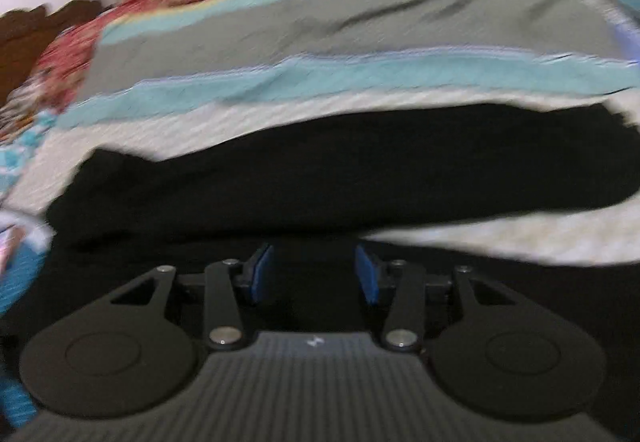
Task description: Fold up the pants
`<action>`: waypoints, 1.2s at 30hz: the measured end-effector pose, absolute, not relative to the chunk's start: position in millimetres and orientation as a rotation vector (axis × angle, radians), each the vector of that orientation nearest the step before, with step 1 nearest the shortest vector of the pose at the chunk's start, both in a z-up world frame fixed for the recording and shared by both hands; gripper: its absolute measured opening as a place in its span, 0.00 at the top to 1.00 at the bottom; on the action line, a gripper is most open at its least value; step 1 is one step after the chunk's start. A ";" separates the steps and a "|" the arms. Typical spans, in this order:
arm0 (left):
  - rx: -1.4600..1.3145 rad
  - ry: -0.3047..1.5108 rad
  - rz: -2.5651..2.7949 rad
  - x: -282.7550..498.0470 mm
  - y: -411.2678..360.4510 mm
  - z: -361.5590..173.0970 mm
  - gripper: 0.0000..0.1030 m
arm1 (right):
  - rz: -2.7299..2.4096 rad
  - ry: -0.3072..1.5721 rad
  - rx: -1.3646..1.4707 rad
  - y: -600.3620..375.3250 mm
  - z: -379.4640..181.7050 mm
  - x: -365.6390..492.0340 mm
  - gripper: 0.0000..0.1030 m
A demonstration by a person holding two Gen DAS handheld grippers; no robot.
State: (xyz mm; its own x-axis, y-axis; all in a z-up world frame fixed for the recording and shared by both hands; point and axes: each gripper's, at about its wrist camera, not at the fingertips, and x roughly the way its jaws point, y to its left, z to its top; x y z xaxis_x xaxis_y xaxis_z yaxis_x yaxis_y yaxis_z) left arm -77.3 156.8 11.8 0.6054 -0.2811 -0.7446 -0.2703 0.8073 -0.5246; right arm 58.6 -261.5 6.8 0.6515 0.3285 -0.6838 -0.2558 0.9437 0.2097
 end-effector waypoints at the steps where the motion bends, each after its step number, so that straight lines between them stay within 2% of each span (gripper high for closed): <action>1: -0.680 0.940 -0.009 -78.7 159.7 10.5 0.32 | 0.376 0.794 0.090 -249.3 6.4 57.8 0.54; 4: -0.731 0.946 -0.029 -80.4 166.5 9.4 0.25 | 0.527 0.773 0.006 -206.1 8.0 36.9 0.54; 7: -0.763 0.942 -0.056 -83.7 173.3 10.1 0.12 | 0.660 0.755 -0.114 -177.3 8.4 6.4 0.52; 9: -0.796 0.943 -0.080 -85.3 175.1 7.0 0.07 | 0.726 0.759 -0.171 -168.5 5.6 -9.0 0.47; 11: -0.822 0.949 -0.094 -84.3 173.7 3.2 0.06 | 0.774 0.757 -0.214 -165.9 1.3 -17.2 0.33; 13: -0.830 0.946 -0.094 -85.2 170.3 2.7 0.07 | 0.817 0.756 -0.242 -156.5 -3.5 -26.9 0.28; 14: -0.825 0.942 -0.091 -83.5 167.7 3.2 0.15 | 0.836 0.761 -0.267 -153.3 -7.2 -35.1 0.28; 15: -0.818 0.941 -0.098 -79.4 164.3 3.5 0.38 | 0.845 0.766 -0.296 -147.3 -11.4 -36.4 0.28; 16: -0.817 0.958 -0.091 -75.3 162.1 2.5 0.52 | 0.850 0.766 -0.330 -141.0 -17.4 -37.9 0.28; 17: -0.824 0.977 -0.078 -71.2 160.8 0.2 0.76 | 0.855 0.759 -0.365 -134.6 -22.0 -41.4 0.28; 18: -0.842 0.990 -0.079 -68.0 160.5 -2.3 0.79 | 0.861 0.748 -0.396 -127.5 -26.8 -42.5 0.28; 19: -0.866 0.992 -0.071 -67.0 161.5 -3.1 0.80 | 0.858 0.736 -0.426 -117.4 -30.0 -41.5 0.31; 22: -0.878 0.954 -0.088 -72.6 168.4 9.1 0.83 | 0.818 0.735 -0.483 -100.7 -42.9 -30.7 0.76; 23: -0.875 0.939 -0.094 -76.0 171.7 14.9 0.83 | 0.807 0.754 -0.450 -100.7 -40.8 -25.1 0.84; 27: -0.845 0.922 -0.088 -92.7 184.9 30.4 0.83 | 0.893 0.839 -0.248 -111.2 -13.8 -15.7 0.86; 31: -0.774 0.995 -0.028 -93.9 175.2 13.9 0.81 | 0.934 0.840 -0.268 -105.7 -11.7 -31.7 0.84; 34: -0.757 1.032 -0.007 -95.2 170.8 5.8 0.77 | 0.905 0.907 -0.277 -96.3 -33.8 -20.0 0.72; 36: -0.749 1.012 -0.028 -97.8 176.4 14.3 0.67 | 0.897 0.947 -0.221 -99.7 -38.1 -12.7 0.66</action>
